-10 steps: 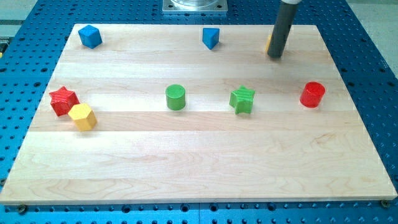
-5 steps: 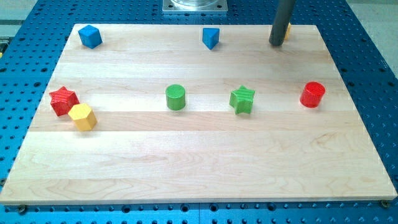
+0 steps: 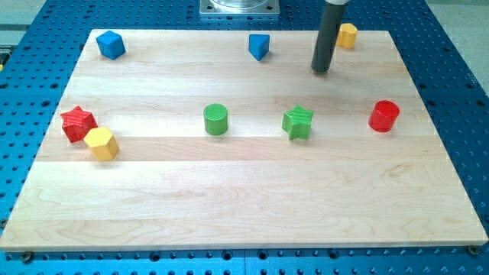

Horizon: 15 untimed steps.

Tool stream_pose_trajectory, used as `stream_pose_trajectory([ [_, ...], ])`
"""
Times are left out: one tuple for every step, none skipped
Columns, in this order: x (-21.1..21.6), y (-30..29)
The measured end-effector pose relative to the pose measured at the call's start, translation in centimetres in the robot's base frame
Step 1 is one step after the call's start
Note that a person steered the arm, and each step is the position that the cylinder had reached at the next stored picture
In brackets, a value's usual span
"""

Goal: Push the green star into the red star

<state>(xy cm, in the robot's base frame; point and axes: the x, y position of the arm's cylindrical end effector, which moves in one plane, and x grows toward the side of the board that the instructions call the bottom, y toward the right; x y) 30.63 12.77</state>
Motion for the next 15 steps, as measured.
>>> stream_pose_trajectory([
  [3.6, -4.3],
  [7.7, -9.0],
  [10.3, -11.6],
  [7.5, -6.9],
  [12.1, -2.2],
  [16.4, -3.1],
  [19.8, -9.1],
  [22.1, -14.5],
  [22.8, -22.8],
  [24.1, -24.1],
  [28.0, -21.9],
  [28.0, -28.2],
  [26.1, -31.6],
  [24.3, -33.2],
  [21.9, -35.3],
])
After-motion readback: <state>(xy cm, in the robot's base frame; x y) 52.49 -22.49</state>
